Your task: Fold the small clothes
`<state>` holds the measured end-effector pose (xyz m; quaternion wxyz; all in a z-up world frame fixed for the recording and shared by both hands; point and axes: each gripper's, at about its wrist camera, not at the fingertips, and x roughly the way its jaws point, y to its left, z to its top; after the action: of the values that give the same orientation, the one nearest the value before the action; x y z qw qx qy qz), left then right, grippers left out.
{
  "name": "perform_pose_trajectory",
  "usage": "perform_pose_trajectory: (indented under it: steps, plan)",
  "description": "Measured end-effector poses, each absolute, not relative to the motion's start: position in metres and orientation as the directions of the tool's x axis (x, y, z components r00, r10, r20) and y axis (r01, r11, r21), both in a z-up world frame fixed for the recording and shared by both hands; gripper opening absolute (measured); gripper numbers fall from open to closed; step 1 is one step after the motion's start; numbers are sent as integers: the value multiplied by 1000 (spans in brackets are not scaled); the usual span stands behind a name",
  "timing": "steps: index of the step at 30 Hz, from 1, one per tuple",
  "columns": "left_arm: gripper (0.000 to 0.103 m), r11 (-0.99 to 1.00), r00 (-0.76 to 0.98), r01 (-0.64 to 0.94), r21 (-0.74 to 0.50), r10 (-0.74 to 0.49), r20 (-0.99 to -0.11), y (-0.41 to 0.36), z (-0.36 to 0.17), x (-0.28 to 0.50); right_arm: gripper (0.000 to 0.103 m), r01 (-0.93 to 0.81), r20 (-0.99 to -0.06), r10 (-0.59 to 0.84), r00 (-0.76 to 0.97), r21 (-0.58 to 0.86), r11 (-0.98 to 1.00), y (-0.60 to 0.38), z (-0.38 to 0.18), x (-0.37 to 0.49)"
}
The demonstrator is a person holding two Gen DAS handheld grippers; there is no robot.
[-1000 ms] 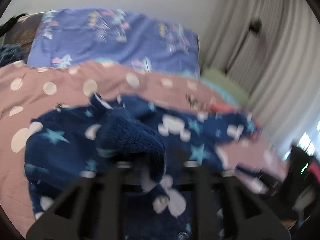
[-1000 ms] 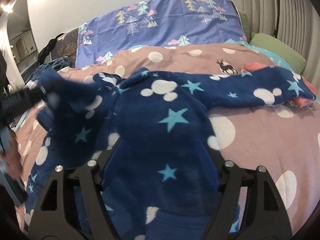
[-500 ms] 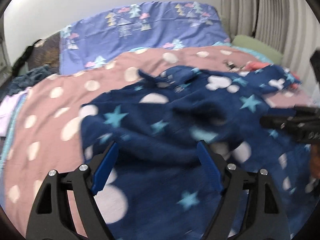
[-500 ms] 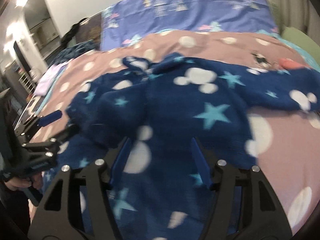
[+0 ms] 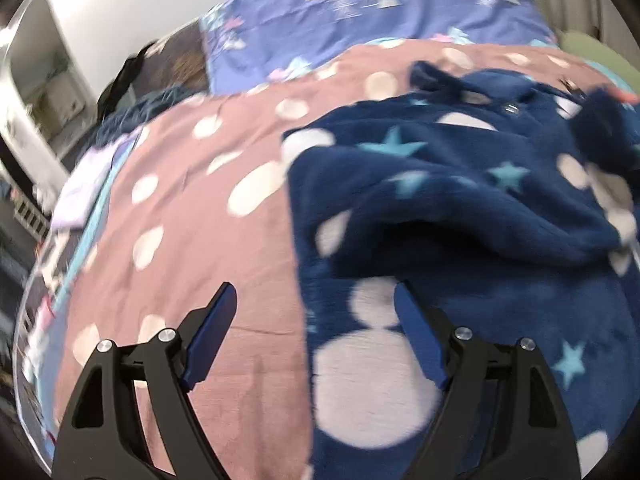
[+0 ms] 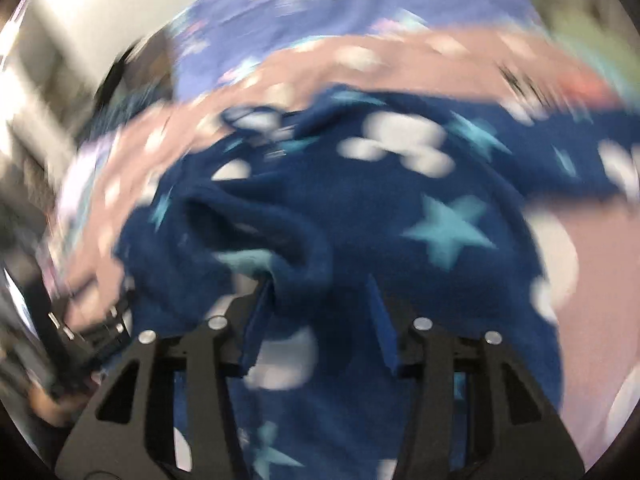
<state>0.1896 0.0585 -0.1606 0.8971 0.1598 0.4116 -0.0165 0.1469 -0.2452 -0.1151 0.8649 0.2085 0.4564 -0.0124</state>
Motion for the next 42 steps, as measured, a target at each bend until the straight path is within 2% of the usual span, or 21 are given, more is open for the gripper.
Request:
perform_pose_trajectory:
  steps: [5,7,10,13,14,15,16,17,23,26,27,28,30,32,34,35,37,38,39,40,42]
  plan:
    - [81,966,656,113,233,103,-747,71,-161,201,50,315,-789,216,576,457,832,-303,-128,127]
    - [81,963,659,115,244,109,-744,68,-161,203,69,271,-765,266,587,495,826,-299,-126,130]
    - [81,959,657,115,258,121,-744,65,-162,209,75,164,-739,339,583,515,841,-280,-121,145]
    - [81,958,662,107,268,132,-738,60,-160,216,77,122,-761,355,543,489,864,-258,-129,174]
    - [81,957,667,108,269,131,-733,58,-159,220,75,132,-782,355,513,480,867,-251,-137,187]
    - [81,955,674,108,277,135,-726,55,-158,223,52,146,-796,345,498,469,871,-247,-143,194]
    - [81,948,682,102,300,153,-715,52,-158,225,17,162,-811,316,493,442,882,-243,-145,201]
    - [81,941,687,93,325,176,-705,51,-158,226,12,161,-823,280,494,403,901,-239,-142,206]
    - [86,928,707,46,370,232,-668,70,-152,229,12,83,-682,244,690,409,909,-252,-68,202]
    - [87,914,726,55,402,240,-644,72,-152,222,13,125,-690,208,693,400,908,-275,-65,211]
    - [87,902,731,61,428,252,-635,69,-154,219,16,154,-711,174,681,371,916,-281,-73,216]
    - [87,894,732,71,442,254,-632,67,-155,217,24,184,-741,127,660,323,928,-285,-85,223]
    - [87,893,724,104,437,233,-649,66,-158,211,26,255,-825,32,564,211,944,-290,-117,231]
    - [87,905,714,149,399,181,-676,68,-156,202,27,263,-814,86,574,282,923,-300,-131,218]
    - [87,915,704,182,360,135,-698,71,-151,193,46,260,-773,97,627,325,909,-302,-124,204]
    - [84,923,705,192,334,106,-701,73,-145,189,49,232,-743,118,659,351,907,-299,-115,196]
    - [67,941,718,214,262,30,-695,74,-131,182,49,167,-700,167,694,383,909,-291,-101,190]
    - [55,954,721,227,199,-27,-692,76,-120,180,51,122,-690,198,697,385,915,-282,-92,190]
    - [45,962,723,228,147,-66,-688,75,-113,181,60,94,-694,210,689,373,923,-274,-88,191]
    - [42,969,724,227,100,-100,-682,75,-107,183,73,81,-718,201,666,338,938,-263,-86,195]
    - [39,971,725,236,32,-155,-671,66,-100,192,79,90,-745,202,636,331,939,-258,-93,203]
